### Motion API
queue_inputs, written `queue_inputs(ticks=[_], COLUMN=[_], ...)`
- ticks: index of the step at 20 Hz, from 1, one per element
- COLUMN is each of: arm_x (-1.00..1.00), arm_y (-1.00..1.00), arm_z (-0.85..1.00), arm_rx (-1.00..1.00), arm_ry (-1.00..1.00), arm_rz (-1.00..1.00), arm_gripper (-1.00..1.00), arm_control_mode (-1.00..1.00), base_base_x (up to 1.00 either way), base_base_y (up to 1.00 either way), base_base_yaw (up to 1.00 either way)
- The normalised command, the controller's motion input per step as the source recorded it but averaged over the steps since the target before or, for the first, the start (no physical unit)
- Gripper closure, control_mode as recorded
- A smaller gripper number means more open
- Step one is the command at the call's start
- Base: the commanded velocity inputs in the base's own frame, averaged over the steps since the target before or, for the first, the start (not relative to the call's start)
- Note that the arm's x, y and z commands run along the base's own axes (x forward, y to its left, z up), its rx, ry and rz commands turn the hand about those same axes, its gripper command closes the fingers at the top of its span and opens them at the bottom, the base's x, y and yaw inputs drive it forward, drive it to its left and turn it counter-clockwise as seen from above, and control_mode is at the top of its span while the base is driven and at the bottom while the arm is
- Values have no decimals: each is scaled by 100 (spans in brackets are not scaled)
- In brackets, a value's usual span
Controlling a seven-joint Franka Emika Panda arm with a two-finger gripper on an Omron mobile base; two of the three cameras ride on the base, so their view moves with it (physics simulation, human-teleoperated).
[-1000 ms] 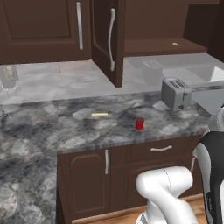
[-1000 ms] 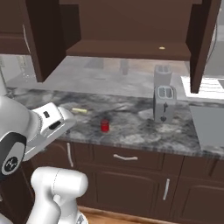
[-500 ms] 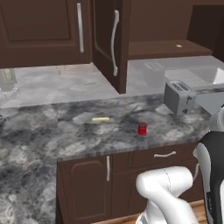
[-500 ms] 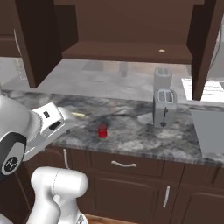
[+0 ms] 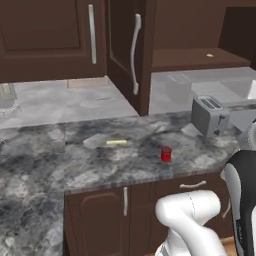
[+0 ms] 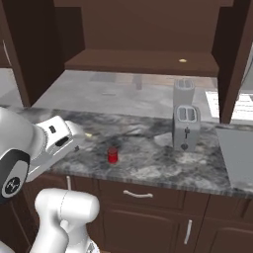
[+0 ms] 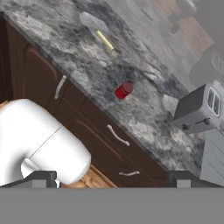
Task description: Pick the jam and jam from the counter and place them in the cabinets closest to them.
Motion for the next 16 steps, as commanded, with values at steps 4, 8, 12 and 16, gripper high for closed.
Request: queue_inputs(ticks=[4,8,12,16], arm_x=[0,0,0,0], arm_y=[0,0,0,0], arm_z=[0,0,0,0], arm_rx=[0,0,0,0], arm_ry=[0,0,0,0], arm_rz=[0,0,0,0], arm_gripper=[-100,-100,-100,-100], arm_control_mode=[100,100,100,100], base_base_x=[38,37,31,25], base_base_y=[-16,-16,-17,-16], base_base_yaw=[0,0,0,0])
